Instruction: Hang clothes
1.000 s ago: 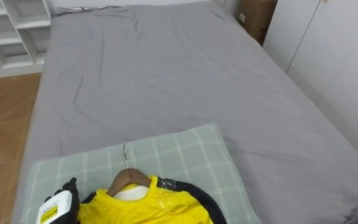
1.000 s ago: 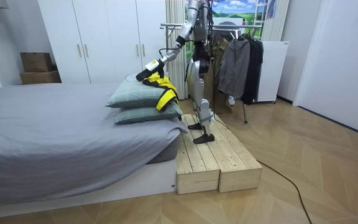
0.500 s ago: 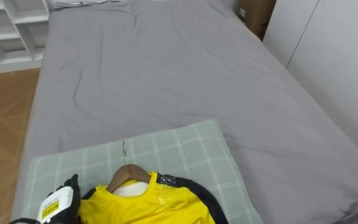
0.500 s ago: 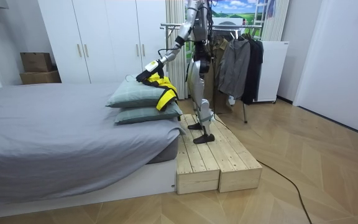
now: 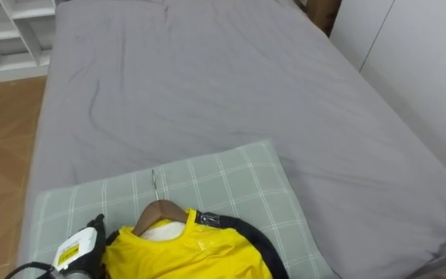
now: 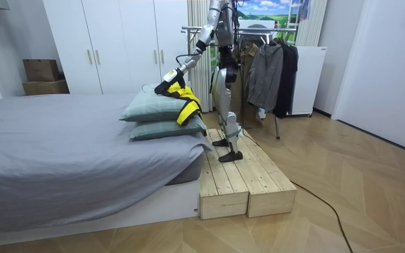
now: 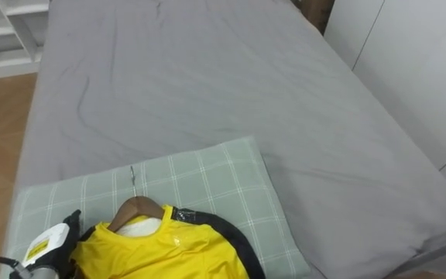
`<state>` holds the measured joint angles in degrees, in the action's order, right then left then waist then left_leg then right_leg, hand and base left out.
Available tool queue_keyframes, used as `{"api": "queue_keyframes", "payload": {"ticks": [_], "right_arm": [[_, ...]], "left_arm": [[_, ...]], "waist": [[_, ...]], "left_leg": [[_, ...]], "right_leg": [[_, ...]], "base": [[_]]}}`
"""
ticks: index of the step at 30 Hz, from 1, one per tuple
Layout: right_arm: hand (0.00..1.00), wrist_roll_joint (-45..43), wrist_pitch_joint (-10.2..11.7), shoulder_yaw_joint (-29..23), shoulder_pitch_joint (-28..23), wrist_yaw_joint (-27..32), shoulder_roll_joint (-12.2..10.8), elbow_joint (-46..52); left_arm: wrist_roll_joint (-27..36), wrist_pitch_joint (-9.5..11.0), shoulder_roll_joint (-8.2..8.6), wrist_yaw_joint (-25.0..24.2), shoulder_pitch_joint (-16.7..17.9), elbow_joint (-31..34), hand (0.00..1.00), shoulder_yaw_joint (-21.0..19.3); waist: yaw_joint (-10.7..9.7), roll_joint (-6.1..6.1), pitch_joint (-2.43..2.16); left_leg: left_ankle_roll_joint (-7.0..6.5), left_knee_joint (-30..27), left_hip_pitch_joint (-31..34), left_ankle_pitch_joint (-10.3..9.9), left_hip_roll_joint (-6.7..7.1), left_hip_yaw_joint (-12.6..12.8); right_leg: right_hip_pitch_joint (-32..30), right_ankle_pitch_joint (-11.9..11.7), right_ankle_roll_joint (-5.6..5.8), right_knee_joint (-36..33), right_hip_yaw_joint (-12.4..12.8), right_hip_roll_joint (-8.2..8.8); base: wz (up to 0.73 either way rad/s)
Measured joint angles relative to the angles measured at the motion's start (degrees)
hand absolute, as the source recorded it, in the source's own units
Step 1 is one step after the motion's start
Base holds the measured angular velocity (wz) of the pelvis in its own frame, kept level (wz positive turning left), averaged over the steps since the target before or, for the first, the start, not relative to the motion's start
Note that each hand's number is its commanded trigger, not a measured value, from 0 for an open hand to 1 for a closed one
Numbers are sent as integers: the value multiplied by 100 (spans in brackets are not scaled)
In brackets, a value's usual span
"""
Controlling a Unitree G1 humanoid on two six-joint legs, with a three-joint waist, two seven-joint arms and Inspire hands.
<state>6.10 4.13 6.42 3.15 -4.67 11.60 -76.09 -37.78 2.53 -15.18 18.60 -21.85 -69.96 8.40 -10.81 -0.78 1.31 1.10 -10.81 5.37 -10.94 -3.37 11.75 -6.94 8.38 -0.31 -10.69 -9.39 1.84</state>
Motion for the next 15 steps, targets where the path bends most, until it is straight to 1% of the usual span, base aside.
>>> {"api": "queue_keyframes", "payload": {"ticks": [6,7,8,9,13,15], "right_arm": [[0,1,8,30,-2,71,-1,0],[0,0,8,31,-1,78,-1,0],[0,0,8,30,-4,78,0,0],[0,0,7,25,-7,76,0,0],[0,1,1,24,-11,65,0,0],[0,1,-2,23,-12,31,0,0]], "left_arm": [[0,0,0,-138,-8,0,0,85],[-5,0,0,-141,-8,0,3,85],[-14,0,0,-152,-8,-1,3,86],[-43,-6,0,-168,-8,-1,7,85],[-63,-25,0,-203,-8,-1,3,85],[-63,-63,0,-250,-8,-1,8,85]], "waist": [[-2,-25,4],[-2,-25,5],[1,-24,5],[2,-24,5],[2,-24,5],[1,-23,4]], "left_leg": [[0,0,-1,0,-3,1],[0,1,-3,0,-2,1],[0,3,-10,0,-1,5],[0,6,-11,0,0,7],[0,5,-13,0,0,11],[0,5,-14,0,-1,12]], "right_leg": [[1,-9,-5,-3,-2,-2],[0,-10,-5,-5,-2,-1],[0,-11,-5,-9,-1,0],[-1,-11,-5,-14,-1,2],[-3,-11,-5,-19,-1,2],[-3,-11,-5,-19,-1,2]], "base": [[0],[0],[0],[0],[0],[0]]}}
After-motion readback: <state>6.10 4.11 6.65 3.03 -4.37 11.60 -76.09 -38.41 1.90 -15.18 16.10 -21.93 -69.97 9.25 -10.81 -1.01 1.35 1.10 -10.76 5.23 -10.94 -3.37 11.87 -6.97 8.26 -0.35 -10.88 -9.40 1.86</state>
